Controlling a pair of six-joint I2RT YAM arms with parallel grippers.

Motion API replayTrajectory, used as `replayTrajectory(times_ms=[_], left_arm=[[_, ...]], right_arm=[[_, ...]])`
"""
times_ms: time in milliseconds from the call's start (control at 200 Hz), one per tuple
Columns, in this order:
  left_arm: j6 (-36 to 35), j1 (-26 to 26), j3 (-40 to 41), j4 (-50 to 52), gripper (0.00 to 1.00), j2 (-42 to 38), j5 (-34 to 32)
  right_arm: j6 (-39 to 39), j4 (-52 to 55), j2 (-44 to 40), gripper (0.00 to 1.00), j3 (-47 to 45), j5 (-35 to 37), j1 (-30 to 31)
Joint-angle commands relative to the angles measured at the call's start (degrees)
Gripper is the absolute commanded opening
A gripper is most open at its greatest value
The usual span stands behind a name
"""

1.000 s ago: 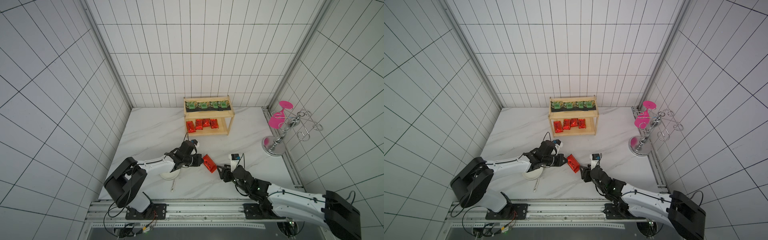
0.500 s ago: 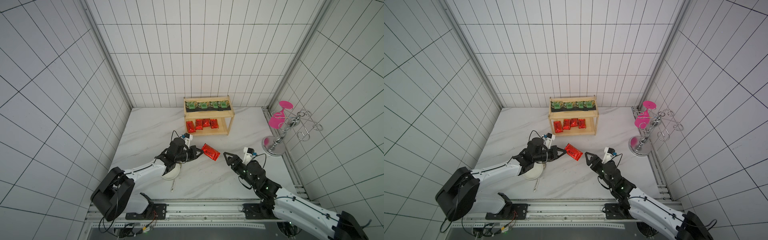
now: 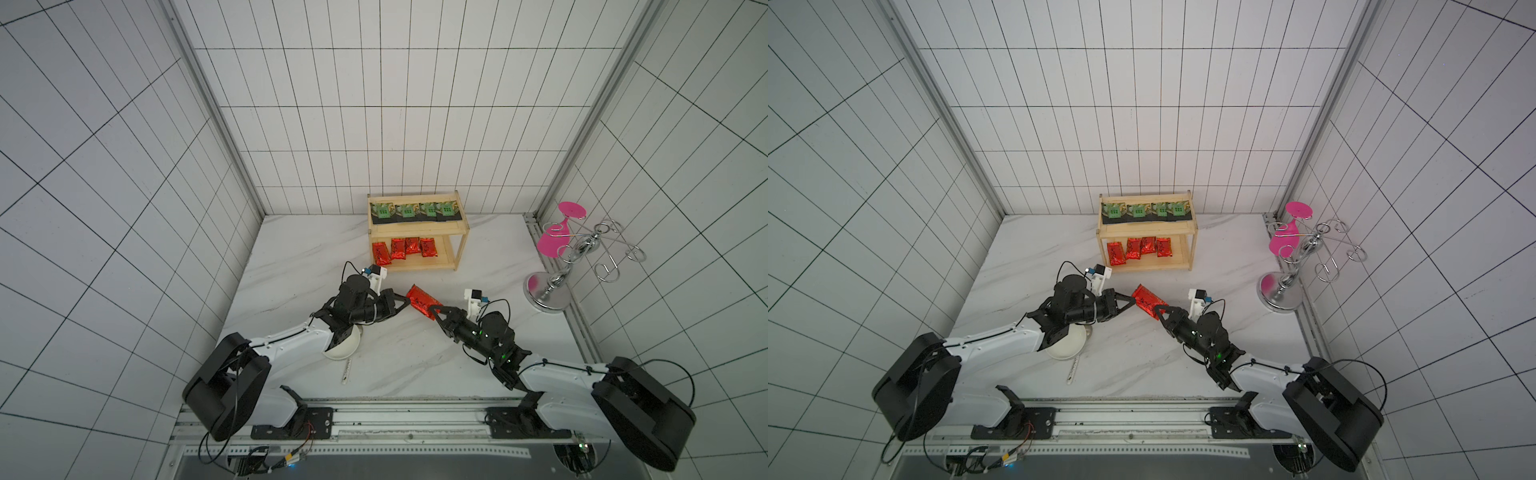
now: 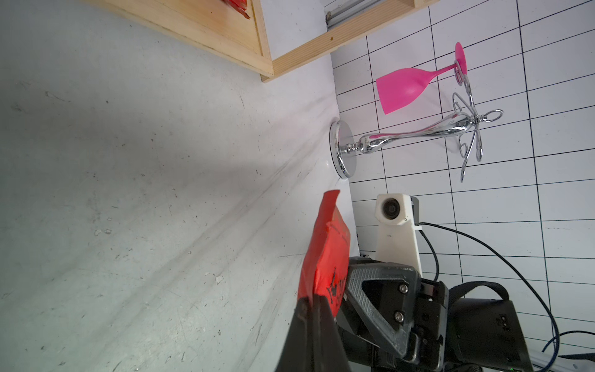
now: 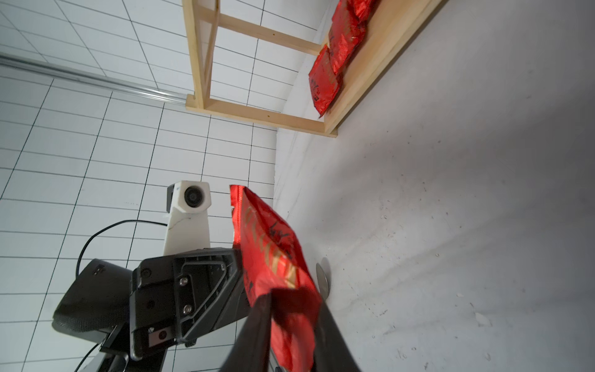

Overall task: Place the tea bags on the shelf by color
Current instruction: Pick up the tea bag from the center of the board.

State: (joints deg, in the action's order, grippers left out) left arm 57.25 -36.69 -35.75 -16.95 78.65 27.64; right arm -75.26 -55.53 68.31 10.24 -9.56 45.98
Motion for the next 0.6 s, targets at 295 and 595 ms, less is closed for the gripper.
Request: replayTrajectory(times_ms=[295,595], left_arm=[[-0.7,0.2,0.1,-1.1,0.0,-0.1,0.4],[-0.7,0.1,0.3,-1.1,0.0,-0.5,0.1]], right_arm=[[-0.1,2.7,-6.3,0.08,-1.9,-1.0,-0.4],[-0.1,3.5,-7.0,0.2,-2.6,-1.5,-0.4]])
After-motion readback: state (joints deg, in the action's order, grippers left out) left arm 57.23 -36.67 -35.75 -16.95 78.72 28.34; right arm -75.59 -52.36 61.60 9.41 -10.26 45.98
